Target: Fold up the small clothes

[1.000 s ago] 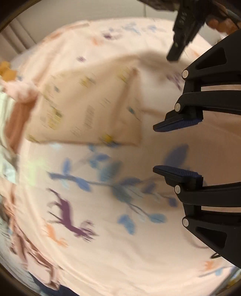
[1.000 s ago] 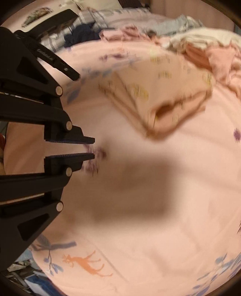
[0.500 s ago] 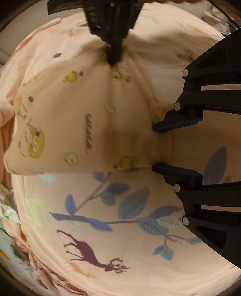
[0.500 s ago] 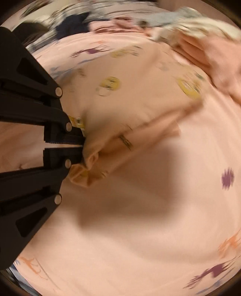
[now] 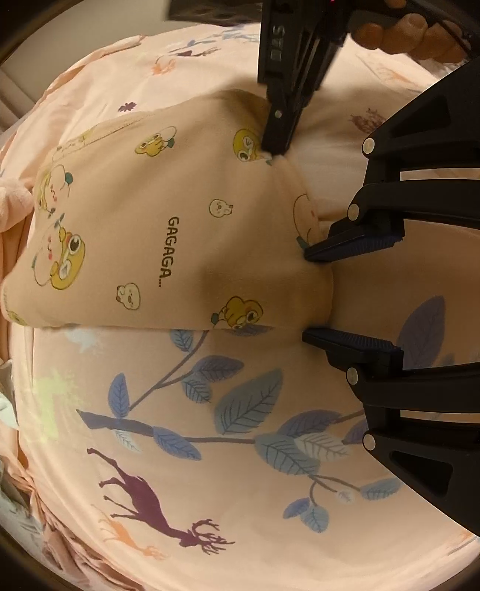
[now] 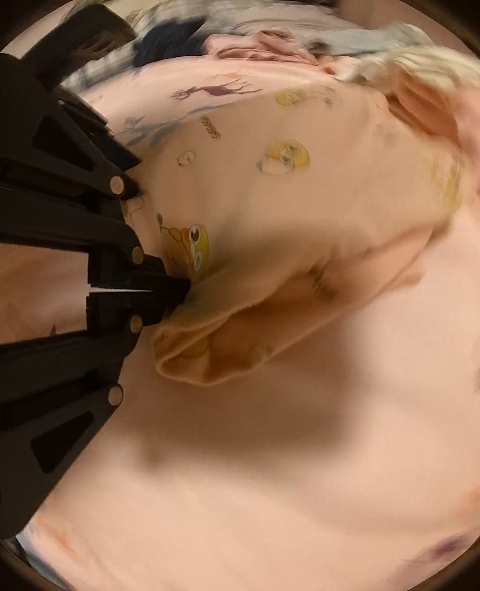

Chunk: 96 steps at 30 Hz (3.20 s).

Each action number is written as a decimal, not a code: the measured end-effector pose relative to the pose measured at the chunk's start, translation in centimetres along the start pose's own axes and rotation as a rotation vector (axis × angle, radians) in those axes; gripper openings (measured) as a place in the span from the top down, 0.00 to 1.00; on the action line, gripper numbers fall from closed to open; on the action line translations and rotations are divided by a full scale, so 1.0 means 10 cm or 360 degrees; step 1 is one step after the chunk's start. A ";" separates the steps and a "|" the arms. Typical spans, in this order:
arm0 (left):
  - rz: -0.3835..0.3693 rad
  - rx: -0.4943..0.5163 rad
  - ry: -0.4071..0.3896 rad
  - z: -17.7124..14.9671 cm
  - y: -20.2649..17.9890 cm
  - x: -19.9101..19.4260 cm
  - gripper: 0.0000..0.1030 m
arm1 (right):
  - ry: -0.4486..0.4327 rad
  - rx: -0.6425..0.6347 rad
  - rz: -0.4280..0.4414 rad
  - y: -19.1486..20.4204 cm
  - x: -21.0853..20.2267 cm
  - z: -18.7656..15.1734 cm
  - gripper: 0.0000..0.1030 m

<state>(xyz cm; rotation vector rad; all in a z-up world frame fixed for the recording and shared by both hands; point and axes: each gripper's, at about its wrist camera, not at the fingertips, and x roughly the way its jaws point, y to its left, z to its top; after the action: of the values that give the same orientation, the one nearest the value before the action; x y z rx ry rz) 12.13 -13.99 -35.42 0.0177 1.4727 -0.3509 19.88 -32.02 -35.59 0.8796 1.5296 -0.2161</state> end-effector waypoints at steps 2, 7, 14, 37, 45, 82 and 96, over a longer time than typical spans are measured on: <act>0.0009 0.0028 -0.0017 -0.04 0.02 -0.03 0.61 | 0.0015 0.0050 0.0007 -0.10 -0.03 -0.09 1.00; 0.0089 0.0079 -0.0040 -0.21 -0.14 -0.07 0.61 | -0.0020 -0.0111 -0.0100 -0.12 -0.05 -0.32 1.00; 0.0138 0.0192 -0.0070 -0.40 -0.21 -0.07 0.61 | -0.0016 0.0056 -0.0009 -0.33 -0.07 -0.34 1.00; 0.0085 0.0134 -0.0063 -0.47 -0.18 -0.04 0.61 | 0.0142 0.0031 0.0090 -0.32 -0.18 -0.35 0.91; 0.0028 0.0134 -0.0008 -0.36 -0.08 -0.01 0.61 | -0.0139 -0.0366 0.0176 0.74 -0.79 0.46 0.90; 0.0259 0.0159 0.0233 -0.33 0.39 -0.05 0.46 | 0.0037 -0.0349 -0.0304 0.50 0.04 -0.15 1.00; 0.0092 -0.0257 -0.0007 0.93 0.51 -0.54 0.46 | 0.0011 -0.0309 -0.0350 0.63 0.11 -0.11 1.00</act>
<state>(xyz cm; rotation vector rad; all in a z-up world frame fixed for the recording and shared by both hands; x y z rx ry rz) 22.08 -10.08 -30.17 -0.0699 1.4892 -0.1844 23.17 -26.56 -34.14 0.5597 1.6241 -0.2194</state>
